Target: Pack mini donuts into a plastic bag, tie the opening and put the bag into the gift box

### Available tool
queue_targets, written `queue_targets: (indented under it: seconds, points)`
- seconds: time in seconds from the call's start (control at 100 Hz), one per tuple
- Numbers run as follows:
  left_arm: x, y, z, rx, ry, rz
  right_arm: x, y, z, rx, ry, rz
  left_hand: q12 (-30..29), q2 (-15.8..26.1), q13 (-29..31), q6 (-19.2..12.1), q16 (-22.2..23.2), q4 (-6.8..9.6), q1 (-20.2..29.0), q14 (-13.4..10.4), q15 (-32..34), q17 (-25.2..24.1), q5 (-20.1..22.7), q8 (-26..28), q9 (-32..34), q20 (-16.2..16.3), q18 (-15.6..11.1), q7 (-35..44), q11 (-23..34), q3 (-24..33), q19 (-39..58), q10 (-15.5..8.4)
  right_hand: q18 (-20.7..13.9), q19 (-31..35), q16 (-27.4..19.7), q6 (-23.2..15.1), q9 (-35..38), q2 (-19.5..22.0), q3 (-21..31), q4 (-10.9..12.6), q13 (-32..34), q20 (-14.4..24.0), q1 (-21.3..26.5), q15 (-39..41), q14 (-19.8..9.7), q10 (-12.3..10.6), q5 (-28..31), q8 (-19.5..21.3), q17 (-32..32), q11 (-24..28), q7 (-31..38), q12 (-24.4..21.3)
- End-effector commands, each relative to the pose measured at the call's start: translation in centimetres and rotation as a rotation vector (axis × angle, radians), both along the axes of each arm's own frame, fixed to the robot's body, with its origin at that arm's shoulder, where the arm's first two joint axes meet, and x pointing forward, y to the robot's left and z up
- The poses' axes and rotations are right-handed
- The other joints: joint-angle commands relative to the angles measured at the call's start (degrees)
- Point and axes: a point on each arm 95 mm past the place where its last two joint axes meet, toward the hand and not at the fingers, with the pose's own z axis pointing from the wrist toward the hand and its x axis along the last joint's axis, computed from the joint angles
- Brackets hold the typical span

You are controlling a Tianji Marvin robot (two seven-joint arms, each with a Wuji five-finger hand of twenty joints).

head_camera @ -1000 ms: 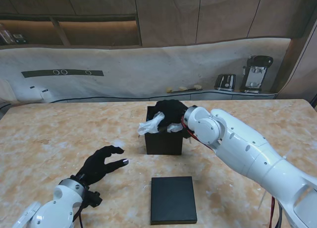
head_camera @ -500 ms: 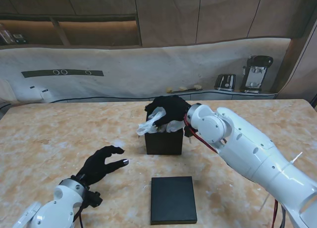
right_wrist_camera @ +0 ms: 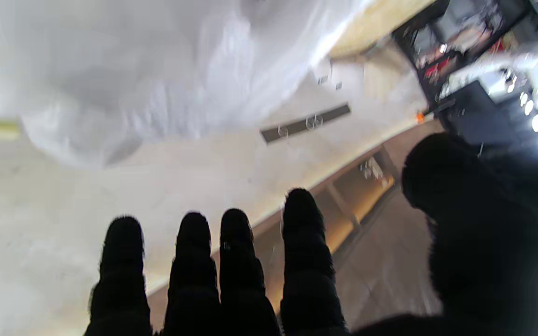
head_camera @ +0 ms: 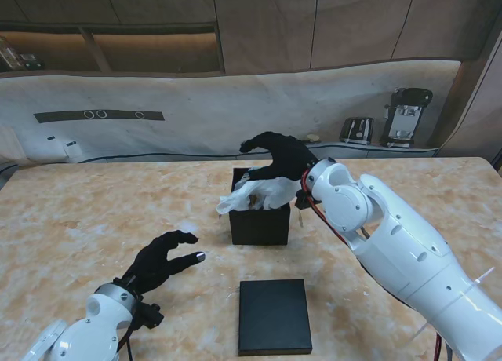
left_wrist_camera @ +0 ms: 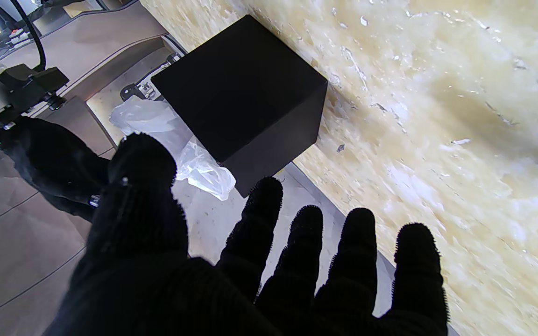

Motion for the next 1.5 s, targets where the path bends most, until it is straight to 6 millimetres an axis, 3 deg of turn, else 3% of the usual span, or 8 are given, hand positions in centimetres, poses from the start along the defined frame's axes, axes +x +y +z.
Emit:
queue_targets:
  seconds: [0.0, 0.14, 0.2, 0.28, 0.39, 0.63, 0.86, 1.49]
  points:
    - [-0.3, -0.3, -0.1, -0.009, 0.009, -0.013, -0.8, -0.2, -0.6, -0.001, -0.018, -0.007, -0.47, 1.79, -0.89, -1.05, -0.9, 0.93, 0.35, -1.06, -0.71, -0.54, 0.04, -0.66, -1.65, 0.79, -0.33, -1.62, 0.36, -0.89, -0.4, -1.25, 1.33, 8.96, 3.98, 1.48, 3.86, -4.0, 3.52, 1.16, 3.78, 1.94, 3.03, 5.29, 0.46, 0.36, 5.07, 4.62, 3.9, 4.1, 2.81, 3.76]
    - [-0.3, -0.4, -0.1, -0.011, 0.006, -0.013, -1.9, -1.3, 0.1, 0.001, -0.1, -0.015, -0.44, 1.76, -0.91, -1.17, -0.92, 0.93, 0.35, -1.06, -0.74, -0.52, 0.03, -0.62, -1.31, 0.77, -0.28, -1.51, 0.48, -0.9, -0.39, -1.0, -0.37, 29.26, 10.93, 1.62, 14.04, -12.44, 17.13, -1.76, 13.77, 3.62, 11.05, 17.09, 2.23, -0.41, 17.19, 10.92, 14.15, 11.65, 8.97, 10.91]
    - [-0.4, -0.4, -0.1, -0.013, 0.006, -0.014, -2.3, -1.6, 0.3, 0.008, -0.12, -0.011, -0.46, 1.75, -0.89, -1.15, -0.93, 0.93, 0.35, -1.12, -0.74, -0.55, -0.05, -0.62, -1.34, 0.75, -0.25, -1.5, 0.42, -0.9, -0.41, -1.07, -1.81, 35.27, 14.0, 0.17, 17.9, -16.73, 18.26, -4.95, 17.28, 4.33, 15.81, 21.23, 2.57, -1.23, 18.88, 5.32, 18.12, 14.35, 16.42, 14.2]
    - [-0.4, -0.5, -0.1, -0.014, 0.005, -0.013, -2.8, -1.8, 0.5, 0.014, -0.13, -0.005, -0.47, 1.76, -0.9, -1.19, -0.93, 0.93, 0.37, -1.07, -0.73, -0.52, -0.03, -0.61, -1.54, 0.76, -0.28, -1.44, 0.34, -0.89, -0.37, -1.26, -3.59, 39.71, 16.46, -1.95, 23.02, -20.24, 18.17, -6.23, 22.47, 4.8, 20.99, 25.49, 3.12, -1.85, 20.72, 0.33, 24.28, 16.57, 26.01, 17.32]
    - [-0.5, -0.6, -0.1, -0.016, 0.004, -0.014, -3.2, -1.8, 0.2, 0.008, -0.124, -0.002, -0.46, 1.75, -0.93, -1.18, -0.93, 0.93, 0.38, -1.07, -0.74, -0.52, -0.05, -0.61, -1.46, 0.76, -0.28, -1.41, 0.38, -0.89, -0.36, -1.08, -6.01, 43.47, 18.35, -3.39, 27.92, -23.47, 20.68, -7.0, 26.4, 5.91, 24.66, 29.16, 4.07, -1.63, 24.88, -0.93, 29.7, 17.24, 30.74, 20.81]
    - [-0.6, -0.5, -0.1, -0.015, 0.004, -0.013, -3.2, -0.8, -1.5, 0.004, -0.077, 0.001, -0.45, 1.73, -0.92, -1.13, -0.94, 0.93, 0.42, -1.1, -0.74, -0.52, -0.02, -0.63, -1.45, 0.75, -0.33, -1.39, 0.4, -0.89, -0.33, -1.1, -6.51, 43.12, 18.96, -4.2, 31.99, -27.33, 26.97, -8.71, 30.3, 5.17, 26.93, 30.56, 6.64, -1.66, 29.67, -2.58, 34.19, 16.87, 31.93, 22.43]
    - [-0.6, -0.4, -0.1, -0.013, 0.007, -0.01, -2.0, 0.4, -3.1, -0.006, -0.029, 0.003, -0.44, 1.8, -1.04, -1.09, -0.96, 0.93, 0.53, -1.14, -0.77, -0.56, -0.03, -0.65, -1.51, 0.73, -0.34, -1.38, 0.43, -0.86, -0.33, -1.11, -5.68, 41.33, 18.9, -4.25, 32.31, -27.69, 27.65, -9.05, 30.52, 4.65, 26.98, 30.08, 6.35, -1.87, 30.1, -2.9, 34.26, 16.55, 31.92, 22.61]
    - [-0.4, 0.0, 0.2, -0.004, 0.003, 0.009, 0.3, 2.2, -5.7, -0.123, 0.073, 0.064, -0.4, 2.04, -1.15, -0.95, -0.82, 0.93, 0.94, -1.13, -0.46, -0.64, -0.1, -0.67, -1.87, 0.8, -0.54, -1.18, 0.63, -0.88, 0.02, -1.26, -5.18, 39.17, 18.37, -2.92, 33.07, -23.59, 28.27, -7.27, 30.48, 4.5, 25.34, 28.24, 5.8, -2.66, 30.86, -7.65, 33.0, 15.13, 32.41, 21.64]
